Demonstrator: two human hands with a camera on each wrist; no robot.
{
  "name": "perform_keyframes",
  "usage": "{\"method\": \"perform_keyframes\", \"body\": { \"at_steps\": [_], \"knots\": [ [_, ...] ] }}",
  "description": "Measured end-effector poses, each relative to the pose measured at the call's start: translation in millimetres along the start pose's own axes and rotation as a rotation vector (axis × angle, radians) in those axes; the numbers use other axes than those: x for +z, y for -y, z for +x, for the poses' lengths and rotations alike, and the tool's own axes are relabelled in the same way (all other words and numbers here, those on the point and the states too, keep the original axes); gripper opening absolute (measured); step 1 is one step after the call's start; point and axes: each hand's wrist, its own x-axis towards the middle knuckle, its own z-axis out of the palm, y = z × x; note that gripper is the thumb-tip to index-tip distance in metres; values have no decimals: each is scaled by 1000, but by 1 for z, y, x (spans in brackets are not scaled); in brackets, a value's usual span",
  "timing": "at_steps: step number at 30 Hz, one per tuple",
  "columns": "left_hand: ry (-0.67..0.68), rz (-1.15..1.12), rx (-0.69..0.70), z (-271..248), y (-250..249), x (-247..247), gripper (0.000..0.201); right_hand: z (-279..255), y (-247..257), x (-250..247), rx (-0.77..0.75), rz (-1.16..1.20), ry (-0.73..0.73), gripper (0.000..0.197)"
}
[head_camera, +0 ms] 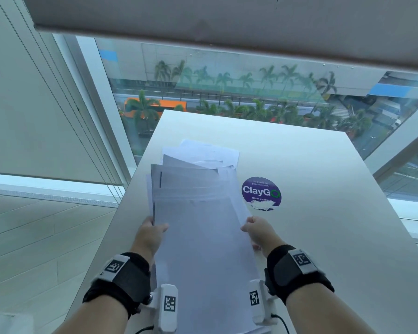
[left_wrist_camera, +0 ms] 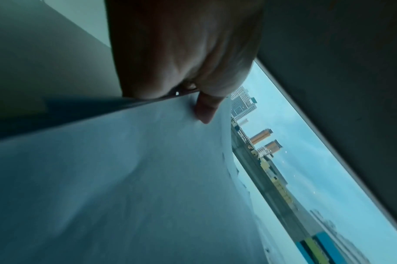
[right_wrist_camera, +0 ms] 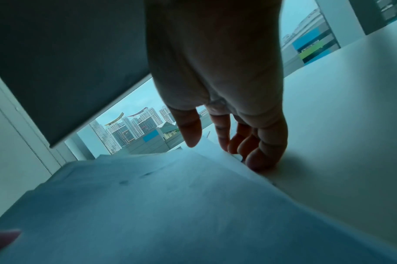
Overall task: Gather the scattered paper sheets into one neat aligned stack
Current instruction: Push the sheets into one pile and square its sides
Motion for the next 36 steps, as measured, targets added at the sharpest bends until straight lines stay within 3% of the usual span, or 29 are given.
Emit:
{"method": "perform_keyframes", "body": {
  "at_steps": [6, 9, 11, 14, 16, 18, 20, 22, 25, 29, 32, 34, 36],
  "knots": [
    [52, -60, -35, 3, -6, 3, 17, 0, 7, -4, 72, -12, 33, 16],
    [107, -77, -9, 2, -7, 8, 21, -1, 8, -8, 39, -27, 17, 8],
    [147, -126, -4, -2, -8, 10, 24, -4, 8, -10, 16, 1, 42, 17],
    [94, -109, 26, -5, -5, 15, 32, -5, 8, -11, 26, 45, 133, 49],
    [-8, 61, 59, -4, -2, 16, 68, -2, 7, -10, 10, -25, 142, 64],
    [-112, 110, -10, -4, -2, 16, 80, 3, 9, -9, 11, -79, 93, 70],
    [-132, 75, -65, -1, -3, 13, 67, 5, 12, -9, 34, -124, 9, 70],
    [-46, 103, -72, 7, 0, 10, 61, 6, 14, -8, 46, -245, -52, 70],
    [98, 131, -54, 10, 1, 9, 79, 7, 18, -3, 31, -251, -17, 67],
    [92, 87, -96, 5, -4, 12, 88, 10, 25, -4, 32, -189, 37, 56],
    [146, 138, -83, 6, -1, 13, 71, 10, 27, -11, 37, -98, 84, 48],
    [140, 92, -40, 7, -2, 12, 52, 9, 28, -13, 30, -100, 76, 34],
    [120, 46, 28, 9, -4, 12, 45, 10, 30, -15, 10, -115, 30, 19]
  ]
}}
